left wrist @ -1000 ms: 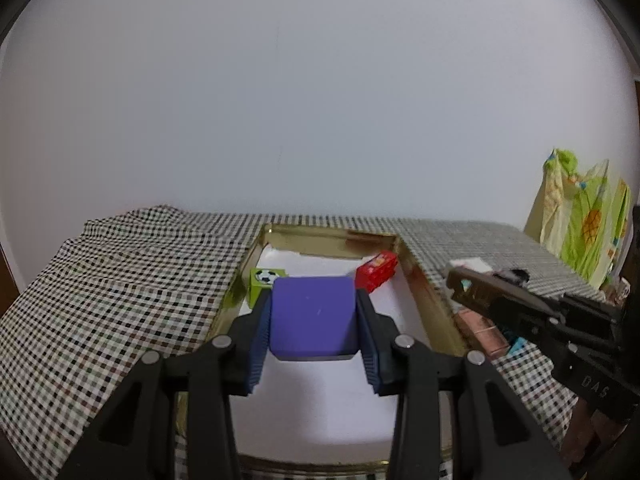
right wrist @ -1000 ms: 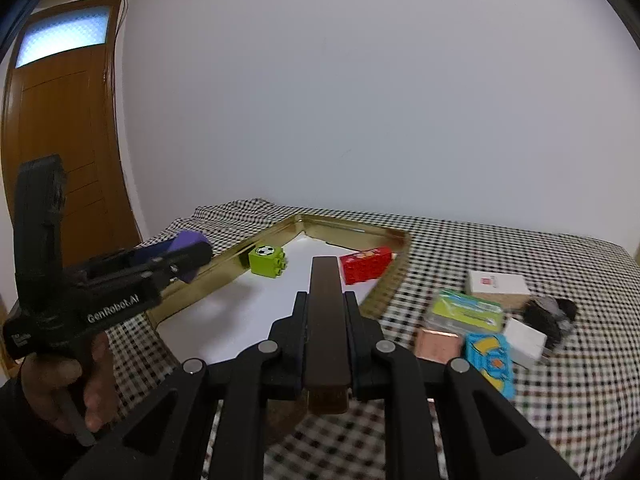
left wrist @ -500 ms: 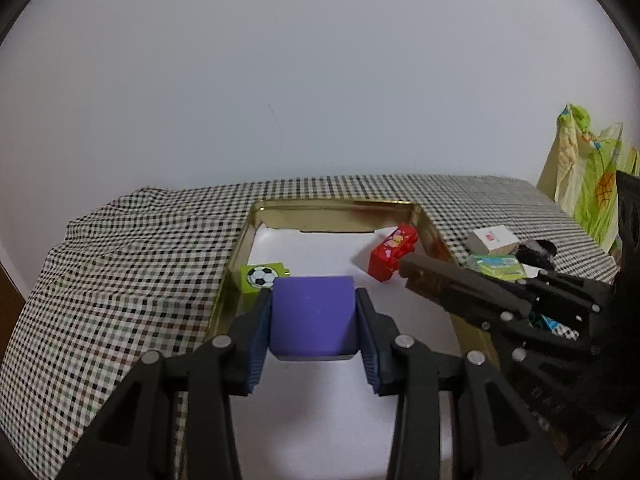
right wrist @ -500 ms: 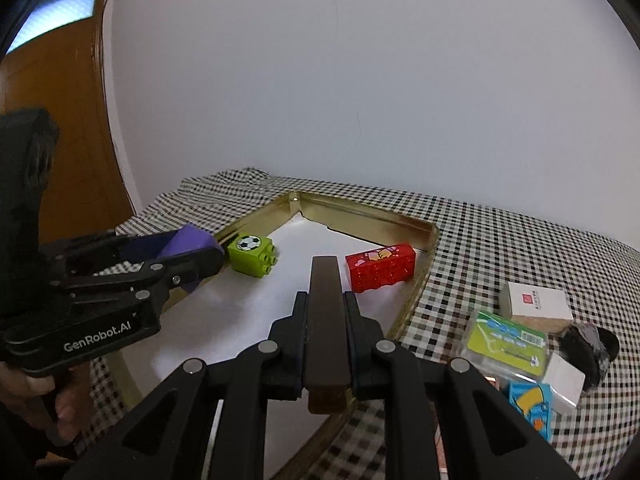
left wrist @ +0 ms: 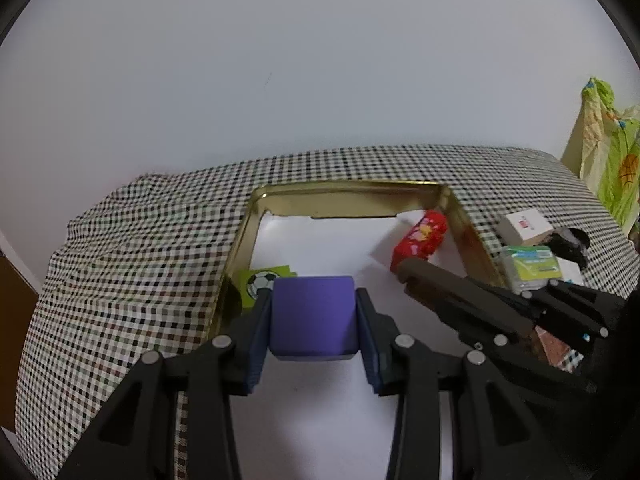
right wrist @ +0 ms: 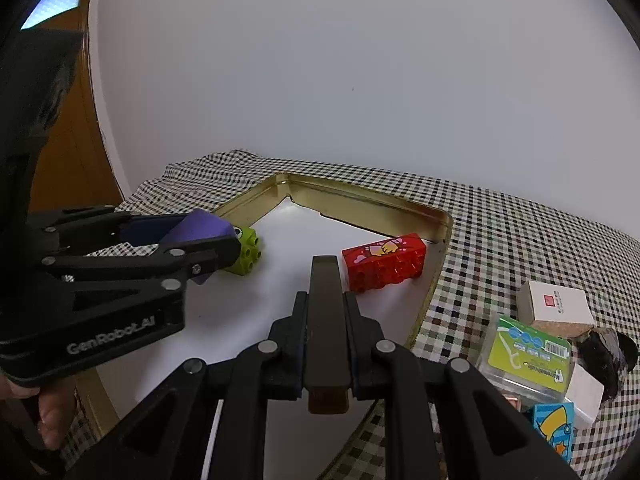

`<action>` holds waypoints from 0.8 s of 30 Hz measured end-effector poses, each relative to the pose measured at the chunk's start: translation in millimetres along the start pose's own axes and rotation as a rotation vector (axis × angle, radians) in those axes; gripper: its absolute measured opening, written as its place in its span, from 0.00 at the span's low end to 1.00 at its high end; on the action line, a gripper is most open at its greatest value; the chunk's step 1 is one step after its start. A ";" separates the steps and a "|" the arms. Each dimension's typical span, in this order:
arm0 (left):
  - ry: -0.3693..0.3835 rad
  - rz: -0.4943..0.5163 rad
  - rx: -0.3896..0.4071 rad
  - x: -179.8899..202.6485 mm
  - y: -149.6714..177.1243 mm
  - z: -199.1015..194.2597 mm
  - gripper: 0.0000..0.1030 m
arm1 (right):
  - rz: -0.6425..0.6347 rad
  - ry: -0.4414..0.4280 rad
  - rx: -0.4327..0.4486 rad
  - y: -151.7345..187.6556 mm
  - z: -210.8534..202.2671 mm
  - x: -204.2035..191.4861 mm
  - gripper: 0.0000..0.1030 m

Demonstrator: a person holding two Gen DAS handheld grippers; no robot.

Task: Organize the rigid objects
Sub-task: 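Lower both held objects into the tray and open both grippers, then grasp the blue printed Lego block with the right gripper while the left gripper reaches the copper tin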

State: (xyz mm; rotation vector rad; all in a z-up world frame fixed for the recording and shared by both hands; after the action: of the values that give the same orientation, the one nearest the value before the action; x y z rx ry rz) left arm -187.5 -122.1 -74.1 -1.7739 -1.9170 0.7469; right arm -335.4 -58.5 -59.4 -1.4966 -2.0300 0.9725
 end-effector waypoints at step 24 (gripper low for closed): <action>-0.085 -0.095 0.055 -29.8 -8.9 -0.7 0.90 | 0.107 0.063 0.104 23.7 -55.7 47.8 0.62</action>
State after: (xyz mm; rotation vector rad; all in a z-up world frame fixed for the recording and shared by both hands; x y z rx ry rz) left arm -190.9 -152.0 -66.3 -1.6306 -2.0006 0.8443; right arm -296.7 6.3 -43.4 -1.5733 -1.8427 1.0421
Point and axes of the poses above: each gripper's, at about its wrist camera, not at the fingertips, and z roughly the way its jaws point, x to its right, y to its underside, the point moved 6 cm from there along z, roughly the way its jaws point, and after that the axes turned 5 degrees about -x, right-handed, at the moved point
